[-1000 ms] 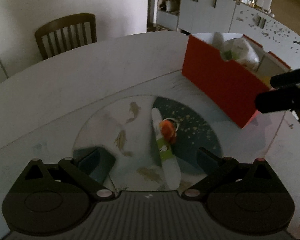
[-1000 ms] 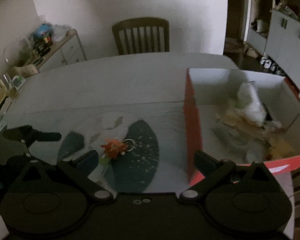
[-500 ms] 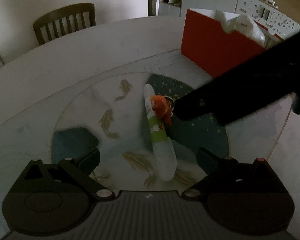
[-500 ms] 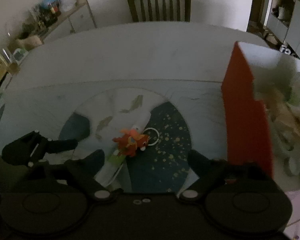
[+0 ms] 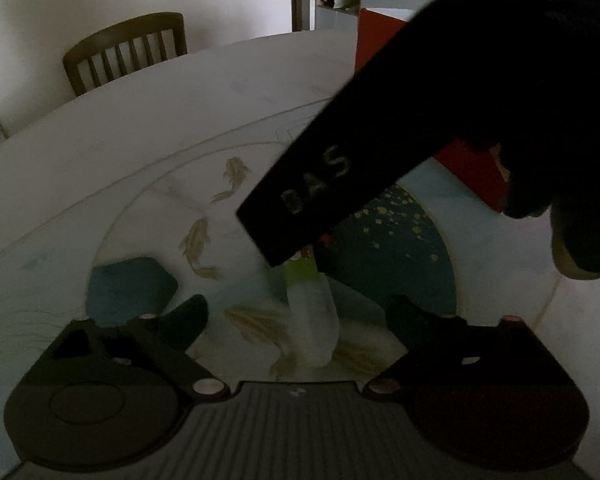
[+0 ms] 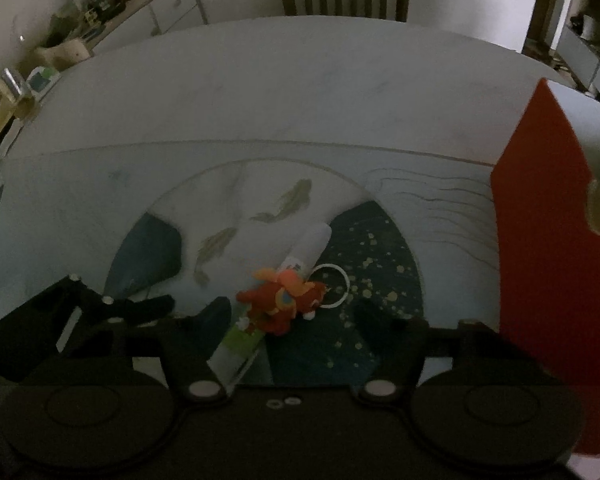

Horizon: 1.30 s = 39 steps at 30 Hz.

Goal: Organize objects
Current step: 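Grasp the orange toy figure with the right gripper while the left grasps the white tube, then carry the orange toy into the red box with the right gripper while the left holds the tube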

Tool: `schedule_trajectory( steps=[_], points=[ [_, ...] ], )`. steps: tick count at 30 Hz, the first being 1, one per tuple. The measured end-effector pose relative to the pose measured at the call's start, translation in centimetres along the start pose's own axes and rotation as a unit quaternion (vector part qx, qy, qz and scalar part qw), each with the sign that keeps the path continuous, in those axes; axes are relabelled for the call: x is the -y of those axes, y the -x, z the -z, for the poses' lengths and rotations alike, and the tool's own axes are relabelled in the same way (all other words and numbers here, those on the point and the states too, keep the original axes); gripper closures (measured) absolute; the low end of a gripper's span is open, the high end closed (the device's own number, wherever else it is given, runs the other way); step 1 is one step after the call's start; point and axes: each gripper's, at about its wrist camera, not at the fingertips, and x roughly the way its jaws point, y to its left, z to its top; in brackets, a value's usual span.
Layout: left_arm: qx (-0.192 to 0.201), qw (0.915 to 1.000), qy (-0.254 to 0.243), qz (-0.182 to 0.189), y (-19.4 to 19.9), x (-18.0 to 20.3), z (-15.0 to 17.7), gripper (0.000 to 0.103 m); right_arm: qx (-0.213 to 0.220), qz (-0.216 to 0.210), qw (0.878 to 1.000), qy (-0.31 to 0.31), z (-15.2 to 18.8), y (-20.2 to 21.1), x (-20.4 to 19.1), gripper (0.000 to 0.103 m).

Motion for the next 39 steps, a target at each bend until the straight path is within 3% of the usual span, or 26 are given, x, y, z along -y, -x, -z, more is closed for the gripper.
schedule_trajectory(
  steps=[9, 18, 29, 39],
  points=[
    [0.003, 1.0000, 0.008, -0.001, 0.2, 0.1, -0.6, 0.051, -0.005, -0.018, 1.000, -0.002, -0.3, -0.8, -0.3, 0.056],
    [-0.013, 0.9999, 0.005, -0.008, -0.1, -0.3, -2.2, 0.081, 0.004, -0.020, 1.000, -0.001, -0.5, -0.7, -0.4, 0.068],
    [-0.028, 0.9987, 0.042, 0.008, -0.1, -2.0, -2.3, 0.082, 0.020, -0.004, 0.999, -0.037, 0.3, 1.0, 1.1, 0.088],
    [-0.042, 0.9953, 0.086, 0.017, 1.0, -3.2, -2.0, 0.082, 0.042, 0.009, 0.996, -0.080, 2.5, 4.2, 3.3, 0.089]
  ],
)
